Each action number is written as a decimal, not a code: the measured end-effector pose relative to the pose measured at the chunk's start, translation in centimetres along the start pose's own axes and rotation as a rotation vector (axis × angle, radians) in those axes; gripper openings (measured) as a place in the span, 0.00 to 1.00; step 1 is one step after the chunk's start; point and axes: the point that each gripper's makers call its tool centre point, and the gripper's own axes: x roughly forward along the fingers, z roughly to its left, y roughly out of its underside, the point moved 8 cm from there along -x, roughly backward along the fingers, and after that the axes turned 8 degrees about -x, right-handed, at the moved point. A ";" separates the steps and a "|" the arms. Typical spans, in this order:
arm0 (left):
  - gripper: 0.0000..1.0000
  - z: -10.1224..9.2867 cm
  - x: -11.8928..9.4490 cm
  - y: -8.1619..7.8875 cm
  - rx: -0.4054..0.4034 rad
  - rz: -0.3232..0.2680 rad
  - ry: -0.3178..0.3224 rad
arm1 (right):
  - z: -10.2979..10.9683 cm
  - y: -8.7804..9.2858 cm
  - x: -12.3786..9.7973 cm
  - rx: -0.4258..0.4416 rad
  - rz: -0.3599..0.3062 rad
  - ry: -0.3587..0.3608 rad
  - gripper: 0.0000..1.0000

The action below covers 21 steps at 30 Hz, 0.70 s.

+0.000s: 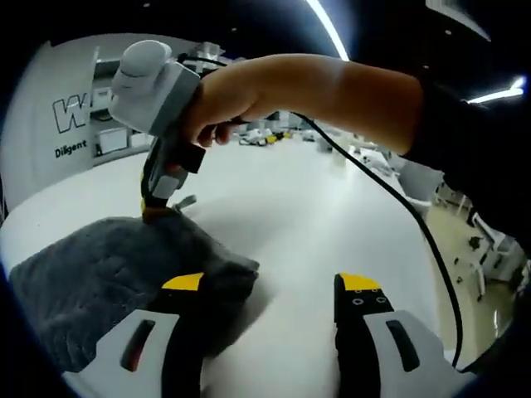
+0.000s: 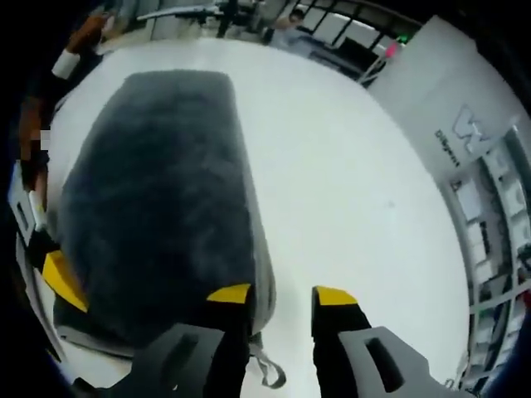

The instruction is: Open the folded towel by lifting each exposed corner and separating the folded layers until the towel lies flat within the target outline without major curled edges

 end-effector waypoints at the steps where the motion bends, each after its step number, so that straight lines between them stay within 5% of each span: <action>1: 0.64 -0.1 0.0 0.0 0.005 0.001 0.005 | 0.0 -0.1 0.0 -0.005 0.003 0.005 0.24; 7: 0.65 0.3 -1.5 -1.3 0.097 -0.004 -0.023 | -0.9 -0.1 -1.0 0.007 0.006 0.033 0.39; 14: 0.95 1.8 -4.3 -4.0 0.121 -0.103 -0.052 | -2.5 -1.1 -3.6 -0.006 -0.016 0.145 1.00; 21: 1.00 4.9 -7.3 -5.2 0.158 -0.098 -0.137 | -2.7 -2.0 -6.1 0.037 -0.066 0.205 1.00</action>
